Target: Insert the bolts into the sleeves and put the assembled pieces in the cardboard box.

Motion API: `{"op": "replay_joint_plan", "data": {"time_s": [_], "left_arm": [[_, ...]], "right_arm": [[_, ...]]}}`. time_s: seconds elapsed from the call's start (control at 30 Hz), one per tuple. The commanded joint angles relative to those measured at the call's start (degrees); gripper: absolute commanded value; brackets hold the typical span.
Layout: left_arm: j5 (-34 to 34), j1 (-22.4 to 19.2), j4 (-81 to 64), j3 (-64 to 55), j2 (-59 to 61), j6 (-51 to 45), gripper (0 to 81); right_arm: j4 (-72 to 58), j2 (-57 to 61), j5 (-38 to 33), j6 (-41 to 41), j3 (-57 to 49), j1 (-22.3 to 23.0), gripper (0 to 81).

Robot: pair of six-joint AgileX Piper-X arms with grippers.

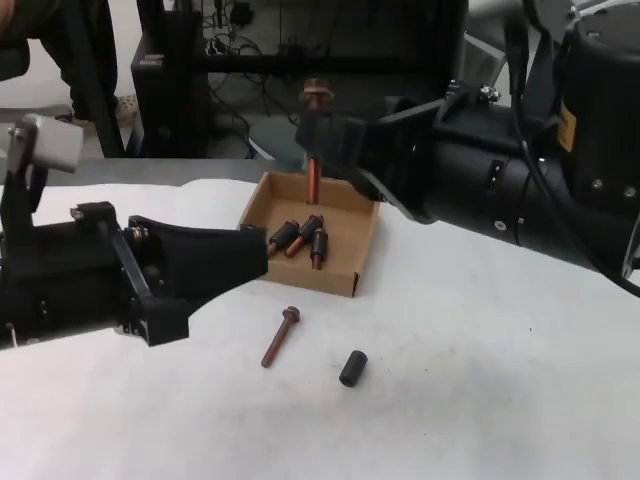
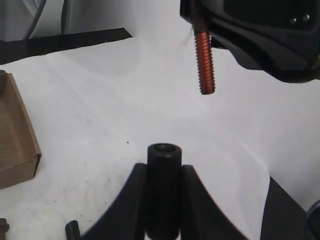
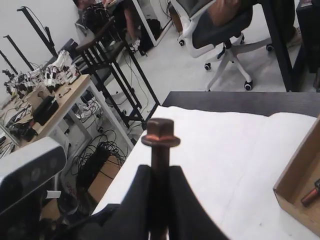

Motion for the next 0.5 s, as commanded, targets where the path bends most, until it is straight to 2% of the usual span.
{"op": "replay_joint_plan", "data": {"time_s": [0.0, 0.33, 0.47], "left_arm": [[2.51, 0.19, -2.05, -0.02, -0.42, 0.17, 1.7], [2.39, -4.26, -2.05, -0.02, -0.42, 0.17, 1.7], [-0.25, -5.10, -2.05, -0.02, -0.42, 0.17, 1.7]], "right_arm": [[-2.41, -0.18, -0.27, 0.49, -0.27, 0.01, 0.4], [-3.36, -0.02, -4.64, 1.16, -0.37, 0.01, 0.4], [-3.36, -0.02, -5.86, 1.16, -0.37, 0.01, 0.4]]}}
